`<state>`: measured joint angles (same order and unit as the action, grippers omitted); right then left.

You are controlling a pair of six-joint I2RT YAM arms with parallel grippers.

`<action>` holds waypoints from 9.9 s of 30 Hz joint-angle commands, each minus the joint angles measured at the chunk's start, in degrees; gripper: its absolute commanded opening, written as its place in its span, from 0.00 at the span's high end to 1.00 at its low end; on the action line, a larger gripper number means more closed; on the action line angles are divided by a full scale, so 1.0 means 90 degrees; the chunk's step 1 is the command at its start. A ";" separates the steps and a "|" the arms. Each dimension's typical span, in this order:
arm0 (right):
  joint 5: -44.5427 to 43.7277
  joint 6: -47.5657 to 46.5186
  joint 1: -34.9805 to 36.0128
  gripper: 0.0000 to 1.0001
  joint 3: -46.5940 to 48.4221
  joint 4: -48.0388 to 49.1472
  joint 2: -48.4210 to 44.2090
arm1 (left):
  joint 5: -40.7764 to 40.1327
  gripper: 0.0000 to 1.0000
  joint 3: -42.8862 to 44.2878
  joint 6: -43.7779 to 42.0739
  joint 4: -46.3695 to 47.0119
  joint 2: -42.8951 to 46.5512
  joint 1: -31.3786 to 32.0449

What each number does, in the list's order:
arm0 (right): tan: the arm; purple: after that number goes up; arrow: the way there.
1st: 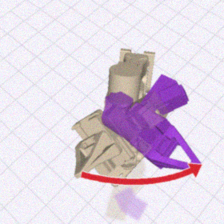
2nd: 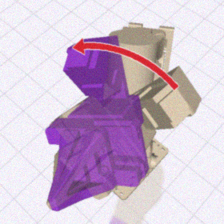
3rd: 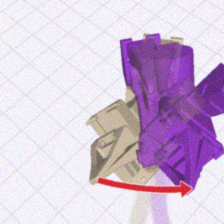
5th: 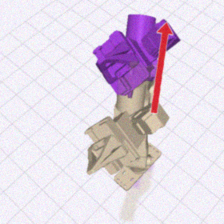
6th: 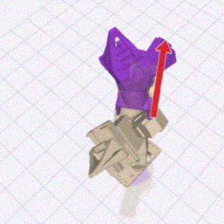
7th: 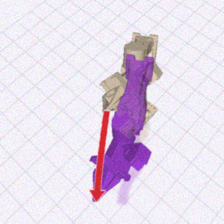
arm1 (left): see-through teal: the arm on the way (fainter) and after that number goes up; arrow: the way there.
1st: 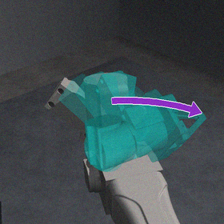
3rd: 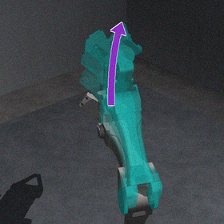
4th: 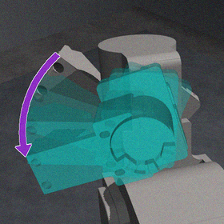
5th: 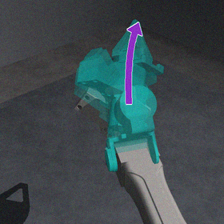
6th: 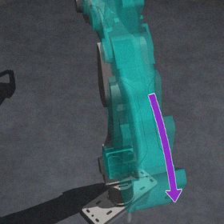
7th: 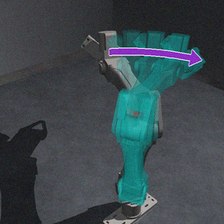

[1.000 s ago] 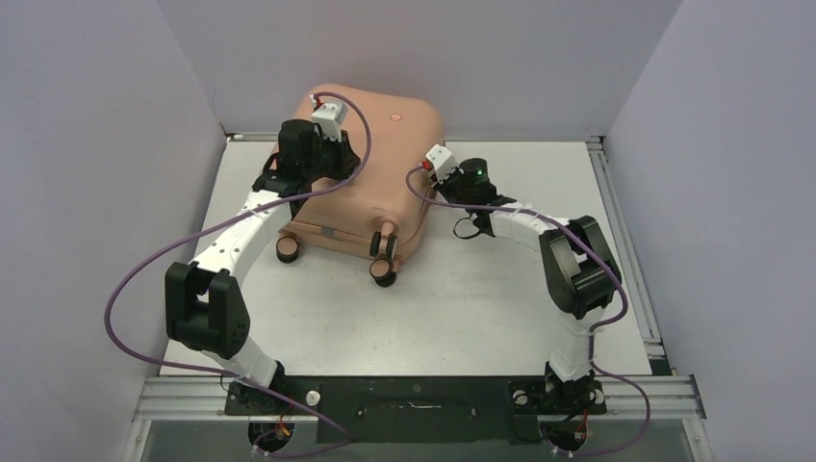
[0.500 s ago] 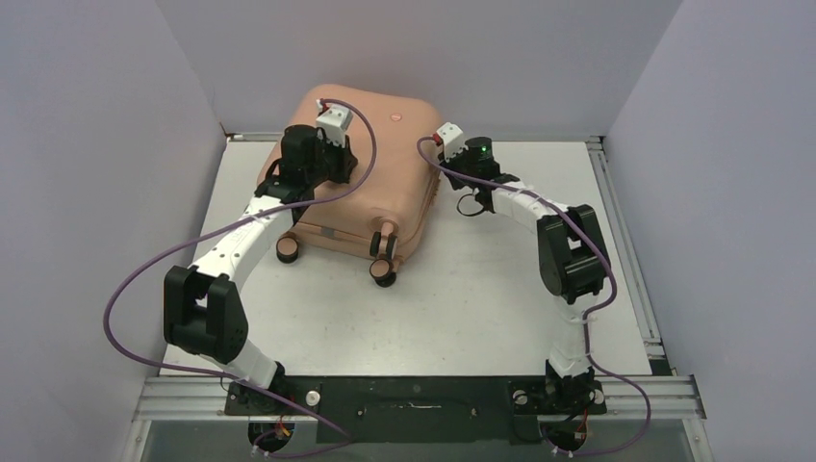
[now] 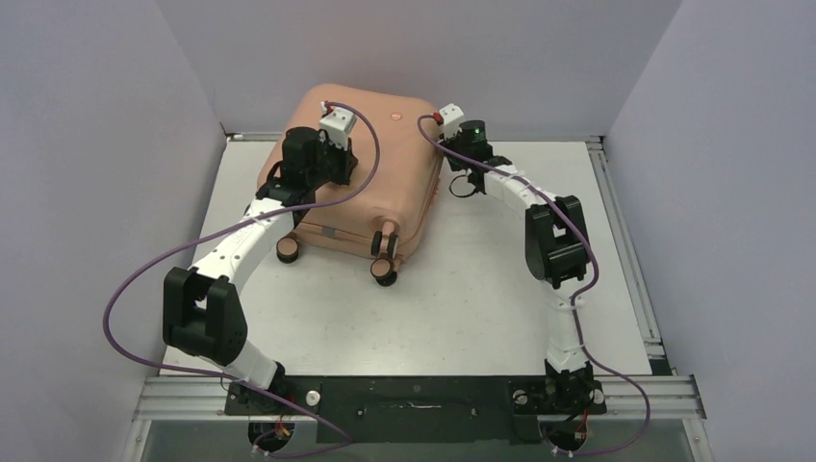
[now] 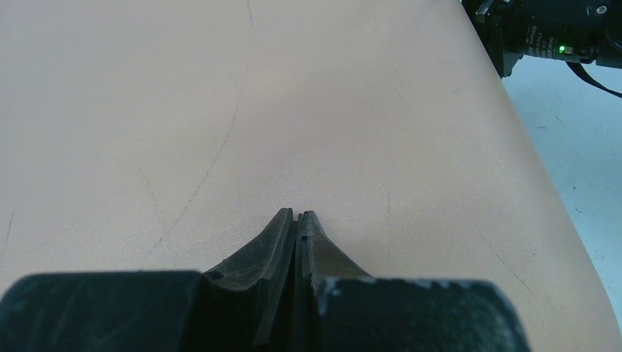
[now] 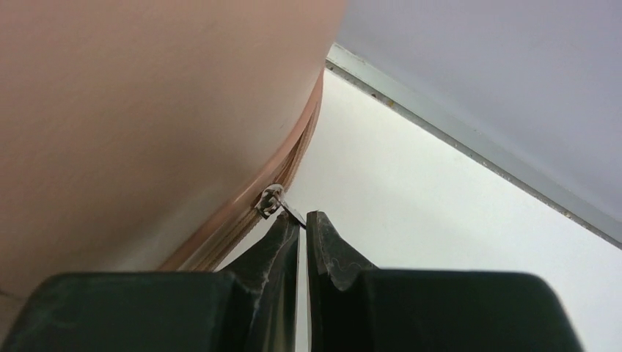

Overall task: Pack the luggage
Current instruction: Zip the luggage at the center of the board, then move the luggage to the center of the board, then zip the luggage at the center of the board.

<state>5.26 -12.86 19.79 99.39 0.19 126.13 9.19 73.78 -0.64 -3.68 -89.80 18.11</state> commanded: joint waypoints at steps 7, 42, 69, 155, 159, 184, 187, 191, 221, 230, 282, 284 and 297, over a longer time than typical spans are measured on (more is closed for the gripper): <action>-0.1186 0.0216 -0.0407 0.95 0.2467 0.0360 0.0960 | 0.0081 0.99 -0.0269 -0.0271 -0.0736 0.0003 0.0068; 0.4239 0.8520 -0.1640 0.10 0.2129 0.4197 0.1677 | 0.1904 0.10 0.3052 0.3340 -0.0315 -0.2620 -0.2715; 0.5403 0.2311 -0.1486 0.10 -0.2197 -0.1466 -0.2691 | -0.0619 0.00 -0.0025 -0.0218 -0.2801 0.1654 -0.2291; 0.3298 0.1729 -0.1255 0.10 -0.2788 -0.1268 -0.4188 | -0.1380 0.15 0.1942 -0.0832 -0.3294 0.1117 -0.3275; 0.3187 0.1714 -0.1252 0.10 -0.3002 -0.1152 -0.4379 | -0.2753 0.15 0.2511 -0.0757 -0.2663 0.0174 -0.2877; 0.3713 0.1666 -0.1294 0.10 -0.3391 -0.0819 -0.4378 | -0.5842 0.16 0.5656 -0.2755 0.0403 -0.4595 -0.2451; 0.3772 0.1685 -0.1346 0.10 -0.3422 -0.0796 -0.4352 | -0.6055 0.17 0.5763 -0.3149 0.0931 -0.4839 -0.2418; 0.3844 0.1694 -0.1369 0.10 -0.3401 -0.0782 -0.4295 | -0.6101 0.18 0.5834 -0.3542 0.1273 -0.5105 -0.2349; 0.4487 -0.0976 -0.2043 0.10 -0.2902 -0.2566 -0.4701 | -0.1112 0.34 0.6622 -0.2612 -0.2151 -0.5882 -0.0106; 0.5019 -0.4116 -0.2043 0.10 -0.3634 -0.4321 -0.5325 | -0.1343 0.25 0.7290 -0.1672 -0.2357 -0.5402 -0.0049; 0.3739 0.0176 -0.0979 0.27 -0.8334 0.3846 -0.6119 | 0.0668 0.12 0.0491 -0.2332 -0.3018 0.1706 0.0820; 0.3795 -0.0005 -0.0986 0.46 -0.8290 0.3652 -0.6124 | 0.0794 0.13 0.0562 -0.2307 -0.3062 0.1673 0.0828; 0.3870 -0.0653 -0.1195 0.95 -0.7921 0.2534 -0.6201 | 0.2975 0.21 0.1195 -0.2652 -0.4396 0.1550 0.1123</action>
<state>41.52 -16.40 10.28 24.97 23.16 70.94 24.97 81.95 -21.82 -37.78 -76.38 27.24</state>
